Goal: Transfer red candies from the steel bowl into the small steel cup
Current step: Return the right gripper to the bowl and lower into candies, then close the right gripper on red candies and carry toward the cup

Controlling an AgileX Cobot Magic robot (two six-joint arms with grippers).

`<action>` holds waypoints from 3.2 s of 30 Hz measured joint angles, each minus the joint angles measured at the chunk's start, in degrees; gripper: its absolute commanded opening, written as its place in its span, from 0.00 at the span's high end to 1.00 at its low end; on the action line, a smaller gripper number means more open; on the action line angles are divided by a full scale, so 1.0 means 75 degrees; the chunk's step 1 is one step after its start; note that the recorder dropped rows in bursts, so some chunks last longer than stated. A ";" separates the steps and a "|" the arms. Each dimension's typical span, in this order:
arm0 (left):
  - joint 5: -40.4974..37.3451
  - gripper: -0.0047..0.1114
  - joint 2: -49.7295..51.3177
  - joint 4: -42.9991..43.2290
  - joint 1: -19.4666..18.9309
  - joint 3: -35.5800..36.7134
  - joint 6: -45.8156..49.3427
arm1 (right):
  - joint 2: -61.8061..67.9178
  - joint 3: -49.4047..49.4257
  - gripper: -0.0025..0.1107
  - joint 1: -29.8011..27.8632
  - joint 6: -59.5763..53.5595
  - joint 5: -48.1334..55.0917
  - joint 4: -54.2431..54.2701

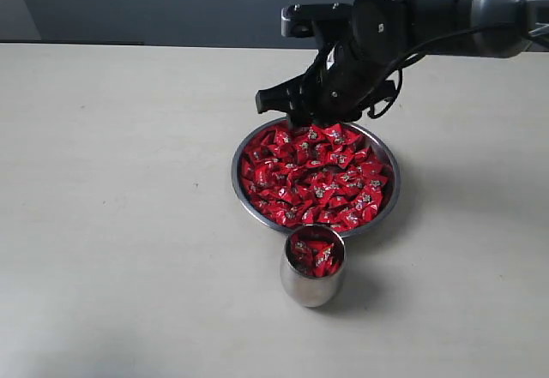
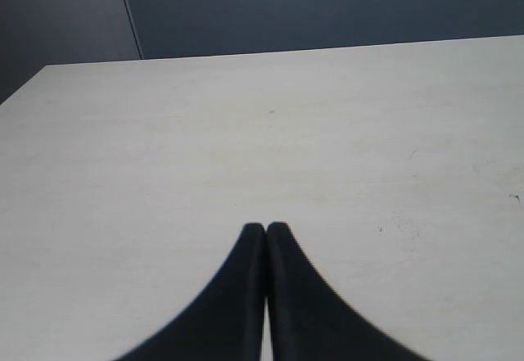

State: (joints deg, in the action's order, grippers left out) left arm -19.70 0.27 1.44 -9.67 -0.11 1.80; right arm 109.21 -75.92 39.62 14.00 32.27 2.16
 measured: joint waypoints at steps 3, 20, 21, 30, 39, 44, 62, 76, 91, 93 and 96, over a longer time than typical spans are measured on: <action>0.0000 0.96 0.0000 0.0000 0.0000 0.0000 0.0000 | 0.0325 -0.0122 0.58 0.0000 0.0023 0.0109 0.0572; 0.0000 0.96 0.0000 0.0000 0.0000 0.0000 0.0000 | 0.0728 -0.0165 0.58 0.0000 0.2829 0.0619 0.1194; 0.0000 0.96 0.0000 0.0000 0.0000 0.0000 0.0000 | 0.0728 -0.0165 0.58 0.0000 0.3085 0.0598 0.1194; 0.0000 0.96 0.0000 0.0000 0.0000 0.0000 0.0000 | 0.0728 -0.0165 0.62 0.0000 0.4728 0.0454 0.0140; 0.0000 0.96 0.0000 0.0000 0.0000 0.0000 0.0000 | 0.1007 -0.0170 0.62 0.0000 0.4834 0.0671 0.0140; 0.0000 0.96 0.0000 0.0000 0.0000 0.0000 0.0000 | 0.1256 -0.0363 0.62 0.0000 0.4693 0.0594 0.0758; 0.0000 0.96 0.0000 0.0000 0.0000 0.0000 0.0000 | 0.1609 -0.0574 0.83 0.0000 0.4481 0.0597 0.0872; 0.0000 0.96 0.0000 0.0000 0.0000 0.0000 0.0000 | 0.1521 -0.0574 0.98 0.0000 0.4275 0.0598 0.0665; 0.0000 0.96 0.0000 0.0000 0.0000 0.0000 0.0000 | 0.0036 -0.0416 0.98 0.0000 0.3230 0.0927 -0.1015; 0.0000 0.96 0.0000 0.0000 0.0000 0.0000 0.0000 | -0.0346 -0.0106 0.98 0.0000 0.3128 0.0780 -0.1090; 0.0000 0.96 0.0000 0.0000 0.0000 0.0000 0.0000 | -0.1111 0.0834 0.98 0.0047 0.3026 0.0266 -0.1211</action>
State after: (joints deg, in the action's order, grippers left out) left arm -19.70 0.27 1.44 -9.67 -0.11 1.80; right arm 100.88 -69.67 39.97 36.69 34.27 -6.92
